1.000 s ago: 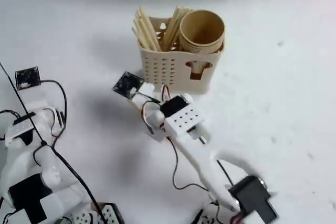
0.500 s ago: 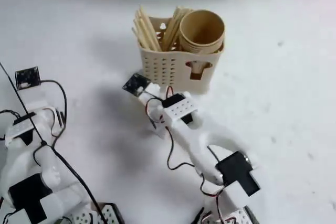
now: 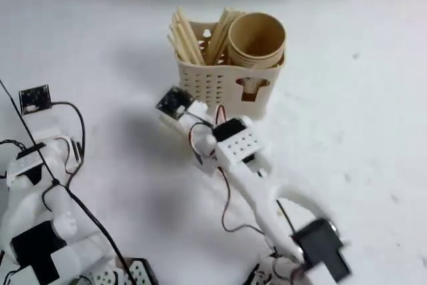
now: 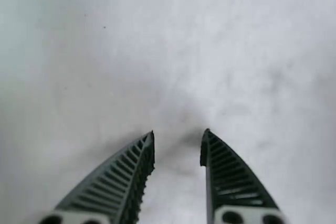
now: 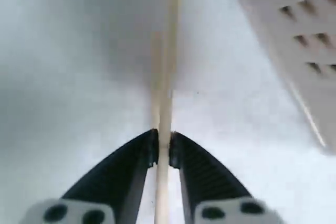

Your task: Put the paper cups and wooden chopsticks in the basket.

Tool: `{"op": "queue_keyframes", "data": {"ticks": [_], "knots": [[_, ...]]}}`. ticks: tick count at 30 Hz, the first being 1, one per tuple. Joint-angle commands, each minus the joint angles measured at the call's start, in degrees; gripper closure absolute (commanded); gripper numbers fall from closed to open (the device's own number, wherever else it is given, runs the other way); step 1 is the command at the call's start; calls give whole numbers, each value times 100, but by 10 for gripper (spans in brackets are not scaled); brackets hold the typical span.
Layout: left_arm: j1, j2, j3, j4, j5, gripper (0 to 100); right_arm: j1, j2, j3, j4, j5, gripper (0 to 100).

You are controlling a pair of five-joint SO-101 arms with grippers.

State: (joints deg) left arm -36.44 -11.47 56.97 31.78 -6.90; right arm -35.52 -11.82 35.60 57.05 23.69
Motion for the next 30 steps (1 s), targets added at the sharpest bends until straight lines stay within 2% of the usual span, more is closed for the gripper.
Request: {"op": "queue_keyframes", "data": {"ticks": [1,11,13,17,24,28,30], "knots": [[-66,-40,-9,-62,62,843,13,-910,-44,242,-246,982],[-66,-40,-9,-62,62,843,-171,-2211,44,725,-255,982],[-66,-40,-9,-62,62,843,-453,-2062,369,602,-255,982],[-66,-40,-9,-62,62,843,-1033,-1174,1116,-453,-264,982],[-66,-40,-9,-62,62,843,-1059,277,747,-637,-273,968],[-66,-40,-9,-62,62,843,-1051,435,712,-655,-273,880],[-66,-40,-9,-62,62,843,-1059,435,712,-655,-273,875]]}}
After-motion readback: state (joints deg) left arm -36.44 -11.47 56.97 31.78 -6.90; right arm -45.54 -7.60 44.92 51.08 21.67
